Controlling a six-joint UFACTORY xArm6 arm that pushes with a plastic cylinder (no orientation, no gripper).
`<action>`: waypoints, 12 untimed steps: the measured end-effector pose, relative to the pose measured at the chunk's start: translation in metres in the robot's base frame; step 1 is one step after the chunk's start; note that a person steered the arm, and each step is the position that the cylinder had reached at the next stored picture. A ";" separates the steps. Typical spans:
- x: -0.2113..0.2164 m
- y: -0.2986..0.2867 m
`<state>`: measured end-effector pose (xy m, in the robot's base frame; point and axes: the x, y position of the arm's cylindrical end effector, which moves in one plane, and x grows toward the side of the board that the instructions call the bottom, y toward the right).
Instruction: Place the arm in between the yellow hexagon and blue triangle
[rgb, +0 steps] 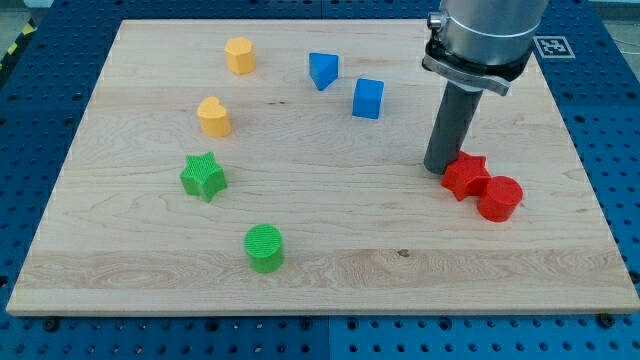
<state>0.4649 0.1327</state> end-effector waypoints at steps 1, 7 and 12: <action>0.001 0.004; -0.047 -0.110; -0.166 -0.195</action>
